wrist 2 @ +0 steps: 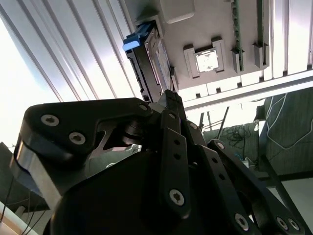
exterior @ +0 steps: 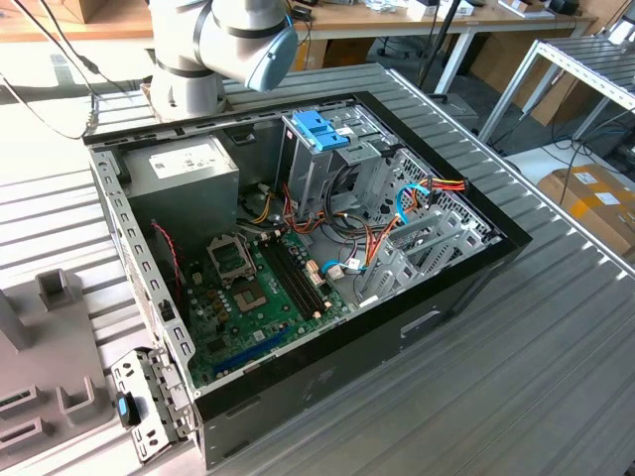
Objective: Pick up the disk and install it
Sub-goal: 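Pick up the disk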
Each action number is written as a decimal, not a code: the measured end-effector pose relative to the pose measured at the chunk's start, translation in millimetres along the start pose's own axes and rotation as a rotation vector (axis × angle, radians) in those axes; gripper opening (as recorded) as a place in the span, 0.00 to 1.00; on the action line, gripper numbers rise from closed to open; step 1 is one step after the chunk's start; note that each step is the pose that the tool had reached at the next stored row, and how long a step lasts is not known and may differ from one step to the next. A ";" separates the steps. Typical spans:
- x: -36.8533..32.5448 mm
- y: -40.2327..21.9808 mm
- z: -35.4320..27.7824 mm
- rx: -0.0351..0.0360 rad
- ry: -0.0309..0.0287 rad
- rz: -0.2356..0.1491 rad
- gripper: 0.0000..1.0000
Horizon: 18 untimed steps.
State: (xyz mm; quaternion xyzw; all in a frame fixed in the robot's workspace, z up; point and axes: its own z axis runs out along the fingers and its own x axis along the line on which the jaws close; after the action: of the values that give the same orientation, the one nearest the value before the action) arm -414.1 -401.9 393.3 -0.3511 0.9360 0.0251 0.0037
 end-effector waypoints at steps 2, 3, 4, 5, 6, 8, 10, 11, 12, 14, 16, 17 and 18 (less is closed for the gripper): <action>0.0 0.0 0.0 -0.0002 0.0003 -0.007 0.11; 0.0 0.0 0.0 -0.0003 0.0006 -0.012 0.11; 0.0 0.0 0.0 -0.0005 0.0008 -0.017 0.11; 0.0 0.0 0.0 -0.0005 0.0010 -0.021 0.11; 0.0 0.0 0.0 -0.0007 0.0012 -0.027 0.11; 0.0 0.0 0.0 -0.0008 0.0015 -0.034 0.11; 0.0 0.0 0.0 -0.0011 0.0021 -0.046 0.11; 0.0 0.0 0.0 -0.0013 0.0022 -0.051 0.11; 0.0 0.0 0.0 -0.0013 0.0024 -0.055 0.11; 0.0 0.0 0.0 -0.0016 0.0028 -0.064 0.11; 0.0 0.0 0.0 -0.0018 0.0032 -0.072 0.11; 0.0 0.0 0.0 -0.0020 0.0036 -0.081 0.11; 0.0 0.0 0.0 -0.0021 0.0038 -0.086 0.11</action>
State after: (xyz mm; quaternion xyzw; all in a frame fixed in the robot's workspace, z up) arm -414.1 -401.9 393.3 -0.3911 0.9200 0.0252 0.0026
